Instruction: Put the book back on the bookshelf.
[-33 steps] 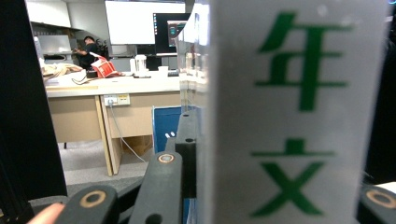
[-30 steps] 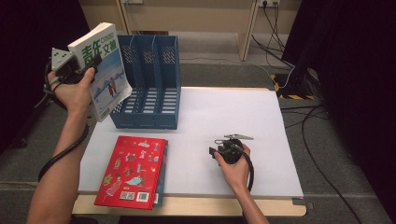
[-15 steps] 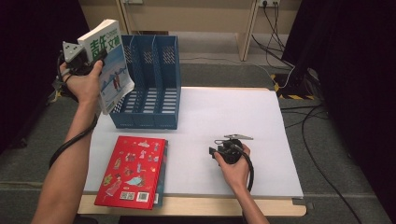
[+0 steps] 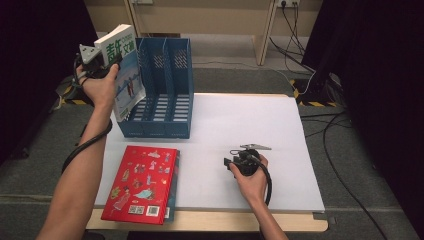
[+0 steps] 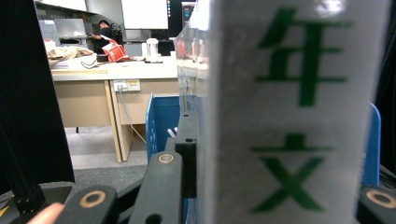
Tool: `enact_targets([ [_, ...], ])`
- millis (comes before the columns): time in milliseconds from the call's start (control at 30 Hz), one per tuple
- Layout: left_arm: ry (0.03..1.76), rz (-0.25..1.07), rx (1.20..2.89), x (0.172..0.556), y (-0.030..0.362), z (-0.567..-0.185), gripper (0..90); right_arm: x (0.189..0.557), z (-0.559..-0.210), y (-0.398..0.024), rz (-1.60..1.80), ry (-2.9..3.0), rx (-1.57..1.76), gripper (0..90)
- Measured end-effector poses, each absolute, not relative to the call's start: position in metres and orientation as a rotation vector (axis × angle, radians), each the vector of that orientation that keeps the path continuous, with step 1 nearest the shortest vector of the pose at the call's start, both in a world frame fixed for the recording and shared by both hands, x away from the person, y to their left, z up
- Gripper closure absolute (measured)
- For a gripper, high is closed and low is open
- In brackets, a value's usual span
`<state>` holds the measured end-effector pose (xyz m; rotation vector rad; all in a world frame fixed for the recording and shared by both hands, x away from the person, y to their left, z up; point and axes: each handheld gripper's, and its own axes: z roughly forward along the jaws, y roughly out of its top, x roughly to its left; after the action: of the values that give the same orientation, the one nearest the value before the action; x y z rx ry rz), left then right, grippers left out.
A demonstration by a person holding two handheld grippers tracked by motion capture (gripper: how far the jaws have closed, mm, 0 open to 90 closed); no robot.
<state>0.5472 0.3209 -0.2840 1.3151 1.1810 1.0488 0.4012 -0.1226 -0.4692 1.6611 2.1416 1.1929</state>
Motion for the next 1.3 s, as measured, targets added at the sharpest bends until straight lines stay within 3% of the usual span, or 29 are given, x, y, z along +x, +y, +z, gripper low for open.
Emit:
enact_targets([
  [1300,1.173,1.024,1.301,0.578,0.316,-0.317,73.6,0.399,-0.472,-0.120,1.183,2.159,1.639,55.5],
])
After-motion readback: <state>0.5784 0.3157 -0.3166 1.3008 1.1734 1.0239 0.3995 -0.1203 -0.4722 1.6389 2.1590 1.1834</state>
